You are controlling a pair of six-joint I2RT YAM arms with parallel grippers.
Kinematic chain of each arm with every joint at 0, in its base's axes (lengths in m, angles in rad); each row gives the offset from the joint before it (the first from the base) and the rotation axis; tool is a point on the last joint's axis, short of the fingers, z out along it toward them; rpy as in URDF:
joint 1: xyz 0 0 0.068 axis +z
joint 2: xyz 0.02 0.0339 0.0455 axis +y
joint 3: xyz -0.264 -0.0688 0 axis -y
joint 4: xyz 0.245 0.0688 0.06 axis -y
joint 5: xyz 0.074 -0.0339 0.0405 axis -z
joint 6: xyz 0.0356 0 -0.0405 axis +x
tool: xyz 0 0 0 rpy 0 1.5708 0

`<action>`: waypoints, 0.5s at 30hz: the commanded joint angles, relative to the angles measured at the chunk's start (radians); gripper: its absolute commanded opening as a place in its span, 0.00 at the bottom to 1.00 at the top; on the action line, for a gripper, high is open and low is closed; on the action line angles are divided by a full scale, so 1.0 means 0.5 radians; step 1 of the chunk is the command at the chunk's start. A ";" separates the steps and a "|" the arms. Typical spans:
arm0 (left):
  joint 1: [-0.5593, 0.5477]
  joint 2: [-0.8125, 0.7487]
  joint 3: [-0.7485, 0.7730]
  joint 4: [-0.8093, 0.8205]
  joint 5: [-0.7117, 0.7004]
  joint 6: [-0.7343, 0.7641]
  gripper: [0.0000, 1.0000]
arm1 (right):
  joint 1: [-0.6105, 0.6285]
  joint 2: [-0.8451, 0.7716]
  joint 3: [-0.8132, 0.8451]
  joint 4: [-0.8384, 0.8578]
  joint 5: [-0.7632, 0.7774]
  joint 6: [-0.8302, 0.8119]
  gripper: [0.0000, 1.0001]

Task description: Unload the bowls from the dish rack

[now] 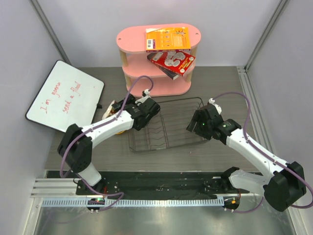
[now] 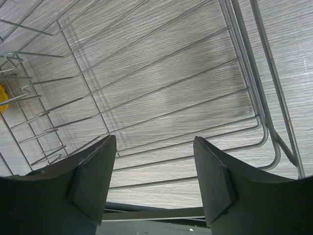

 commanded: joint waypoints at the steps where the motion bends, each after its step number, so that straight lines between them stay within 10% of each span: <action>1: -0.055 0.001 0.086 -0.004 -0.246 -0.014 0.25 | -0.008 -0.023 -0.003 0.050 -0.015 -0.007 0.70; 15: -0.150 0.011 0.077 -0.054 -0.246 -0.112 0.75 | -0.011 -0.005 -0.003 0.053 -0.024 -0.016 0.70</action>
